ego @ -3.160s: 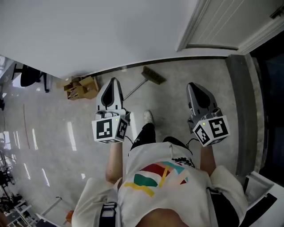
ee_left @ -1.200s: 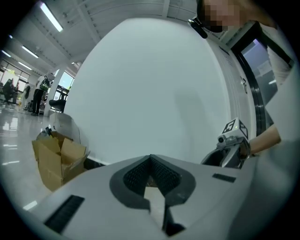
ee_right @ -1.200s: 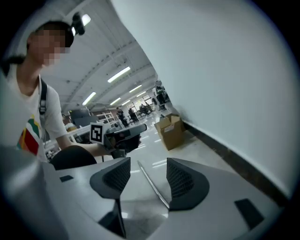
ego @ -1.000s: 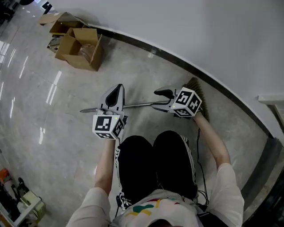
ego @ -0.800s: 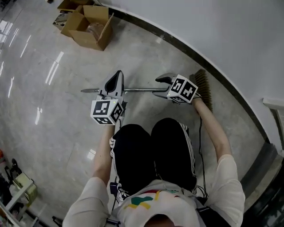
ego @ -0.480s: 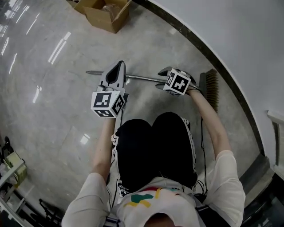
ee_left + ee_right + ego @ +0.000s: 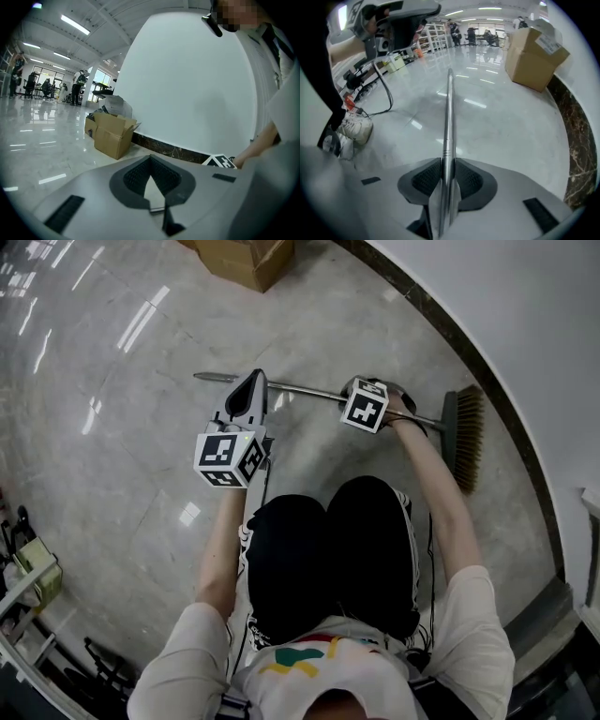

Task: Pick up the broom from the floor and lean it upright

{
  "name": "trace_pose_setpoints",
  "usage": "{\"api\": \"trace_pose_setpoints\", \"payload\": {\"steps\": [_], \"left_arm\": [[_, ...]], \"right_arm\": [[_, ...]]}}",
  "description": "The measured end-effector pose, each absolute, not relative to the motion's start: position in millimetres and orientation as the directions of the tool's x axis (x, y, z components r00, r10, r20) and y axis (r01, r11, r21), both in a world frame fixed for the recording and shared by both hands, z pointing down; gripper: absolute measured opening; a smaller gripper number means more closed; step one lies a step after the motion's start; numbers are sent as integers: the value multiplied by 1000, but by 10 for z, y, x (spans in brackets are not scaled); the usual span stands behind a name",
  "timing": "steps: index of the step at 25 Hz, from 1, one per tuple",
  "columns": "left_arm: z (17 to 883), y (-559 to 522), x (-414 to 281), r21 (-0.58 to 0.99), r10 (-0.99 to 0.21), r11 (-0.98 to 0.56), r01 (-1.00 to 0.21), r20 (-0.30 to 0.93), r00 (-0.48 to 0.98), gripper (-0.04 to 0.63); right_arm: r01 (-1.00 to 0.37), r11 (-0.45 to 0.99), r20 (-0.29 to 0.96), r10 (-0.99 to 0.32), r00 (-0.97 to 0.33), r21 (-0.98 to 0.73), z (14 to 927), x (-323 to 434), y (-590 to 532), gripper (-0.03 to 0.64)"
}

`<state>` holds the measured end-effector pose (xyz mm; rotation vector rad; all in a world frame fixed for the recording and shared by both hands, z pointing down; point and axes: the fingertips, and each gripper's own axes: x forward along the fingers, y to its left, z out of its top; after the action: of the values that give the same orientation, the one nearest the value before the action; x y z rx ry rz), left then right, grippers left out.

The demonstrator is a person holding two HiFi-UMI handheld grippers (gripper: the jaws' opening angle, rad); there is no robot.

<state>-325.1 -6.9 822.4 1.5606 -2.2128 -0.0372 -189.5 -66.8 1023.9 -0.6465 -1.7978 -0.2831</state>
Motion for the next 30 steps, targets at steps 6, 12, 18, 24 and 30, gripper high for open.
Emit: {"api": "trace_pose_setpoints", "payload": {"steps": [6, 12, 18, 24, 30], "left_arm": [[8281, 9, -3262, 277, -893, 392, -877, 344, -290, 44], [7652, -85, -3450, 251, -904, 402, -881, 264, -337, 44], [6582, -405, -3523, 229, -930, 368, -901, 103, -353, 44], [5911, -898, -3279, 219, -962, 271, -937, 17, -274, 44], [5507, -1772, -2506, 180, -997, 49, -983, -56, -60, 44]], "right_arm": [[527, 846, 943, 236, -234, -81, 10222, -1953, -660, 91], [382, 924, 884, 165, -438, 17, 9523, -2192, -967, 90], [163, 978, 742, 14, -670, 128, 8406, -2173, -1476, 88], [-114, 981, 599, -187, -779, 157, 7584, -1837, -1960, 87], [-436, 888, 411, -456, -789, 147, 6763, -981, -2612, 84]]}}
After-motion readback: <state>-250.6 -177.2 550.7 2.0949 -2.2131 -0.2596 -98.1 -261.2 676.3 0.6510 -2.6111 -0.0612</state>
